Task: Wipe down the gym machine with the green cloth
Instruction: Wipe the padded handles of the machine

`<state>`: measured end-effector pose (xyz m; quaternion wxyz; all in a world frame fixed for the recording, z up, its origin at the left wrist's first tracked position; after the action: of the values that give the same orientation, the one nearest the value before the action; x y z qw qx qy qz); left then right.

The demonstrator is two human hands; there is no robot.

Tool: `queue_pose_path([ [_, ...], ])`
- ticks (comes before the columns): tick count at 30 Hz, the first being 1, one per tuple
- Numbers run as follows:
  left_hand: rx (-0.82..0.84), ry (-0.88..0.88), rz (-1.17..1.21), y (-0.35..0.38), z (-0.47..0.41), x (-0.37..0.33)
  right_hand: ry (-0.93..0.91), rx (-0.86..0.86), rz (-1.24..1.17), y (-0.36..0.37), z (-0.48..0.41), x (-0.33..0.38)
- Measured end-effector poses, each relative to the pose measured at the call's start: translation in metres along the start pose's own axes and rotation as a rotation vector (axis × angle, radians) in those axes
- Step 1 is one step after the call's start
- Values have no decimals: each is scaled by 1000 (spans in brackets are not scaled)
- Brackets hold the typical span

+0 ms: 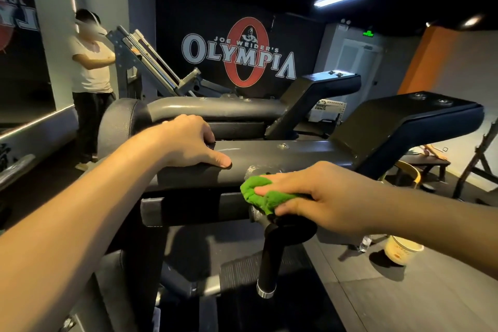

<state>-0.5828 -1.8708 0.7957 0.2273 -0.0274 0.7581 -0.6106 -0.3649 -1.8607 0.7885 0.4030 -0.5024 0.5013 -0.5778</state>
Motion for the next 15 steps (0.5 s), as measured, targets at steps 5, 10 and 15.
queue_pose_path([
  [5, 13, -7, 10, 4, 4, 1, 85, -58, 314, -10, -47, -21],
  [10, 16, -26, -3, 3, 9, -1, 193, -100, 333, -34, -83, -58],
  [15, 45, -27, 8, 3, 10, 5, 232, -82, 248, -31, -80, -69],
])
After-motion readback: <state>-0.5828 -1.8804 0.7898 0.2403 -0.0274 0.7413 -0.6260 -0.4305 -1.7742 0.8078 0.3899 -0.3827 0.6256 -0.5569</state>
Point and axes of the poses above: each hand's wrist, its own z-axis away from the middle knuckle, its own y-axis out of the palm, x = y × z, the point moved 10 cm from there along -z, towards the middle knuckle, and after that the axes turned 1 degree about z, right-handed, at the moved point
